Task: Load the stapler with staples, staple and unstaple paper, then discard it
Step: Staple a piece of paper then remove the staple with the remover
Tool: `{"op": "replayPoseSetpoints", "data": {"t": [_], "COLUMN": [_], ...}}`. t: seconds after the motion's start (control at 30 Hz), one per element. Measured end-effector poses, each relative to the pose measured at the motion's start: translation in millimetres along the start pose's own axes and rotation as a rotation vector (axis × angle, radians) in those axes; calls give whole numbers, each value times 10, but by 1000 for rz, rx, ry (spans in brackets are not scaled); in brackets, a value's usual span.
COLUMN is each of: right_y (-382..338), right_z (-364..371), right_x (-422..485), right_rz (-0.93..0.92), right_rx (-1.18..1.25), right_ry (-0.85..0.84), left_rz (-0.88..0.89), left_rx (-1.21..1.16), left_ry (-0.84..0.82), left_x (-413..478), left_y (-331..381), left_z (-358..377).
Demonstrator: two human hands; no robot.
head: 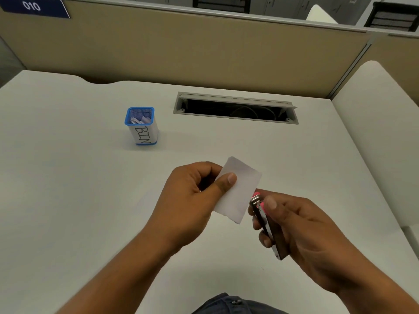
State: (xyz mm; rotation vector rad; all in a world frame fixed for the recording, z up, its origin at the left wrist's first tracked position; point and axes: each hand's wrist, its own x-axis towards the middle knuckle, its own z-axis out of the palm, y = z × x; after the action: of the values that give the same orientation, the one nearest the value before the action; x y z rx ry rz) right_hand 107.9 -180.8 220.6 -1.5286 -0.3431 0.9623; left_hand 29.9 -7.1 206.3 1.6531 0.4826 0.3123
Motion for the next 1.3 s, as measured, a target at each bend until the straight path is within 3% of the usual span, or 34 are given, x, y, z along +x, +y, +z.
{"op": "replayPoseSetpoints", "data": {"t": [0.4,0.87,1.3], "right_y": [-36,-2,88], "right_z": [-18,22,86], "right_x": [-25,-4,45], "right_rz": [-162,-189,-157], "right_rx": [-40,-66,-43], "right_ry": [7,104,167], "left_rz": [131,-16,-50], "left_rx": [165,141,-58], "left_ry": [-221,-303,-149], "left_x": [65,-28,-174], "left_y": [194,196,32], "left_z": [-42,66,207]}}
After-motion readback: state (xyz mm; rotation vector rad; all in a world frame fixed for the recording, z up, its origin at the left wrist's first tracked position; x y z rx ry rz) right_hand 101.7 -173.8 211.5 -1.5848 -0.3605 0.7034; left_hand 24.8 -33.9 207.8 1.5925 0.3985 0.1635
